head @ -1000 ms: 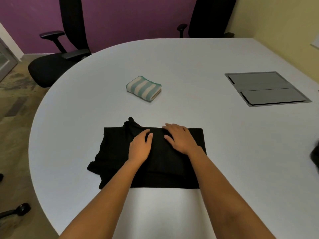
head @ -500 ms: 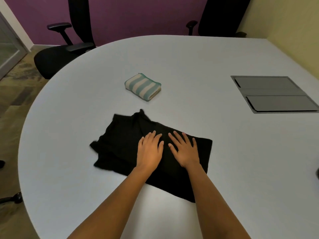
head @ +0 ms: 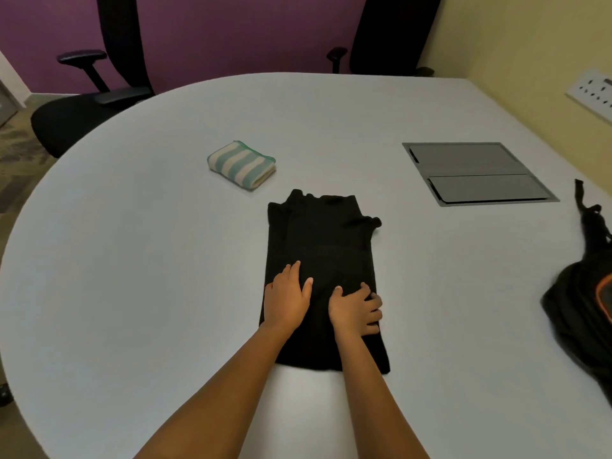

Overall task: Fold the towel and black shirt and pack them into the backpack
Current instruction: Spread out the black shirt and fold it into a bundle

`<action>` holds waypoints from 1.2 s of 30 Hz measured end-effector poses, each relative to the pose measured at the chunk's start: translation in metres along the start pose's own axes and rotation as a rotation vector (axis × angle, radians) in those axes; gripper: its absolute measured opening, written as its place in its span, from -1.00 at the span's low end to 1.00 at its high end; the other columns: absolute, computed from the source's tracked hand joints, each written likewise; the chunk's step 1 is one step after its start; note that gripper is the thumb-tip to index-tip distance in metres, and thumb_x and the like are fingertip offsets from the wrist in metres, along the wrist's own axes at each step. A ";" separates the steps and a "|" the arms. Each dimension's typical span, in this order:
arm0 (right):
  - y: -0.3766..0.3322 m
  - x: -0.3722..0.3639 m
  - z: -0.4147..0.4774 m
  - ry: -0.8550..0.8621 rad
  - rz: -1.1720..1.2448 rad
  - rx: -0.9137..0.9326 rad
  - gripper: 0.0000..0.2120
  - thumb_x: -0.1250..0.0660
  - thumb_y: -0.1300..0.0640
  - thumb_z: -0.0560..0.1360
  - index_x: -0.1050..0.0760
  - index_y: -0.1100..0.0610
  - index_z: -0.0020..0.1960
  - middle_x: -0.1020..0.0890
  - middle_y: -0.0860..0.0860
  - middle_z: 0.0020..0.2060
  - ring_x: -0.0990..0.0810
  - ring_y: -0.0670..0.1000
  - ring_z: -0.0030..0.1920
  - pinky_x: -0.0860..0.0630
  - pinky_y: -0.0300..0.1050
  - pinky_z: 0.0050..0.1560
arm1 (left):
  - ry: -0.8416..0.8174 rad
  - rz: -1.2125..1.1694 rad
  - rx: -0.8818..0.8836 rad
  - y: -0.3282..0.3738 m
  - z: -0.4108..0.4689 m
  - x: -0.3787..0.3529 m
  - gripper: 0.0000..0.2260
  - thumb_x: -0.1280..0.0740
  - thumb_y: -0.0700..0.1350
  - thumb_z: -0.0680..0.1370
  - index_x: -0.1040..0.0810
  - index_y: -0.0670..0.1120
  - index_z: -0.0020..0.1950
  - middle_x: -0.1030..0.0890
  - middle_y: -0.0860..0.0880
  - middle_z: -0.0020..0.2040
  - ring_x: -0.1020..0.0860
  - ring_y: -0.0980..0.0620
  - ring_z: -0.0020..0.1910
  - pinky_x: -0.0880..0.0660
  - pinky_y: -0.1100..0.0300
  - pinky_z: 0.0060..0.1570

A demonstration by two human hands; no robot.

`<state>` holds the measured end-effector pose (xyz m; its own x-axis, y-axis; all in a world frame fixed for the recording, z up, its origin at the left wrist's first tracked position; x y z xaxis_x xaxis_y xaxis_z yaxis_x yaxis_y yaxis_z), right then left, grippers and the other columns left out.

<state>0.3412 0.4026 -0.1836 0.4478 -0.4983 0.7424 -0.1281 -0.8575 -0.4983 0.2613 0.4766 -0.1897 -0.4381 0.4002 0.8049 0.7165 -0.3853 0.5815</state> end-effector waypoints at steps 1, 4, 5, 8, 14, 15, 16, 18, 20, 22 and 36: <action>0.004 0.007 0.002 0.072 0.026 0.046 -0.46 -0.21 -0.04 0.57 -0.14 0.06 0.48 -0.17 0.15 0.45 -0.17 0.20 0.43 -0.12 0.16 0.41 | 0.013 -0.053 0.040 0.004 0.000 0.000 -0.51 -0.14 0.09 0.62 -0.21 -0.08 0.50 -0.38 -0.09 0.42 -0.37 -0.07 0.39 -0.34 0.02 0.36; 0.014 0.022 0.021 0.124 0.008 0.272 -0.51 -0.23 -0.02 0.57 -0.23 0.07 0.45 -0.30 0.12 0.41 -0.29 0.14 0.39 -0.24 0.07 0.38 | 0.004 -0.292 0.254 0.014 0.008 0.005 -0.43 -0.24 0.09 0.58 -0.19 -0.11 0.50 -0.39 -0.14 0.42 -0.39 -0.13 0.38 -0.38 -0.01 0.31; 0.015 0.025 0.030 0.093 -0.010 0.325 -0.50 -0.23 -0.02 0.57 -0.23 0.08 0.45 -0.31 0.11 0.42 -0.30 0.13 0.40 -0.26 0.06 0.38 | -0.012 -0.351 0.317 0.017 0.012 0.007 -0.42 -0.27 0.09 0.56 -0.20 -0.13 0.50 -0.37 -0.14 0.42 -0.38 -0.14 0.38 -0.37 -0.01 0.31; 0.016 0.033 0.050 -0.003 -0.018 0.379 -0.43 -0.27 -0.06 0.55 -0.21 0.10 0.48 -0.33 0.11 0.42 -0.30 0.14 0.41 -0.28 0.04 0.38 | -0.079 -0.441 0.437 0.021 0.022 0.011 -0.40 -0.34 0.08 0.53 -0.27 -0.16 0.46 -0.39 -0.15 0.40 -0.40 -0.15 0.36 -0.37 0.00 0.30; 0.012 0.039 0.071 -0.158 0.276 0.257 -0.31 -0.41 -0.09 0.44 -0.24 0.14 0.44 -0.40 0.13 0.38 -0.40 0.15 0.36 -0.36 0.03 0.36 | -0.167 -0.654 0.575 0.016 0.035 0.010 -0.35 -0.45 0.11 0.42 -0.36 -0.19 0.38 -0.44 -0.16 0.34 -0.44 -0.17 0.29 -0.43 -0.03 0.29; 0.012 0.040 0.074 -0.178 0.292 0.238 -0.34 -0.40 -0.09 0.45 -0.27 0.16 0.42 -0.42 0.12 0.36 -0.42 0.15 0.34 -0.37 0.01 0.33 | -0.178 -0.668 0.557 0.016 0.036 0.011 -0.33 -0.46 0.11 0.42 -0.34 -0.17 0.41 -0.42 -0.15 0.36 -0.43 -0.17 0.31 -0.41 -0.05 0.31; 0.011 0.041 0.075 -0.181 0.286 0.235 -0.37 -0.39 -0.09 0.46 -0.30 0.17 0.40 -0.44 0.12 0.35 -0.44 0.15 0.33 -0.38 0.00 0.32 | -0.185 -0.677 0.533 0.016 0.038 0.011 -0.32 -0.46 0.10 0.42 -0.32 -0.15 0.43 -0.42 -0.14 0.38 -0.42 -0.17 0.32 -0.41 -0.06 0.31; 0.009 0.041 0.075 -0.095 0.268 0.276 -0.42 -0.39 -0.07 0.46 -0.35 0.17 0.38 -0.46 0.11 0.32 -0.47 0.12 0.29 -0.41 -0.04 0.29 | -0.209 -0.693 0.482 0.019 0.039 0.012 -0.35 -0.46 0.08 0.43 -0.32 -0.12 0.42 -0.43 -0.12 0.36 -0.44 -0.15 0.31 -0.42 -0.04 0.28; 0.006 0.039 0.071 0.031 0.299 0.330 -0.46 -0.42 -0.02 0.45 -0.38 0.14 0.36 -0.45 0.09 0.30 -0.47 0.08 0.26 -0.42 -0.08 0.27 | -0.215 -0.691 0.451 0.021 0.041 0.012 -0.35 -0.46 0.06 0.43 -0.31 -0.09 0.43 -0.42 -0.12 0.36 -0.44 -0.15 0.30 -0.42 -0.03 0.26; 0.004 0.035 0.066 0.092 0.289 0.379 -0.46 -0.43 0.02 0.45 -0.37 0.13 0.37 -0.44 0.09 0.31 -0.45 0.08 0.28 -0.40 -0.07 0.29 | -0.194 -0.662 0.444 0.023 0.041 0.012 -0.34 -0.47 0.04 0.42 -0.28 -0.09 0.44 -0.41 -0.12 0.37 -0.43 -0.16 0.31 -0.42 -0.04 0.26; 0.012 0.041 0.071 0.017 0.274 0.399 -0.27 -0.43 -0.13 0.41 -0.21 0.06 0.47 -0.27 0.09 0.44 -0.26 0.11 0.42 -0.24 0.05 0.41 | -0.372 -0.711 0.305 0.038 0.028 0.027 -0.76 -0.39 -0.09 0.50 -0.44 -0.06 0.12 -0.53 -0.04 0.05 -0.51 0.04 -0.05 -0.45 0.12 0.04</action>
<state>0.4209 0.3807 -0.1912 0.4303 -0.7040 0.5650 0.1113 -0.5798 -0.8071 0.2915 0.4959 -0.1493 -0.6699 0.7293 0.1392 0.4772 0.2793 0.8332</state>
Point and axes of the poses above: each hand's wrist, its own z-axis towards the middle knuckle, its own x-axis out of the back of the hand, y = z × x, the point moved 1 cm from there along z, towards the middle knuckle
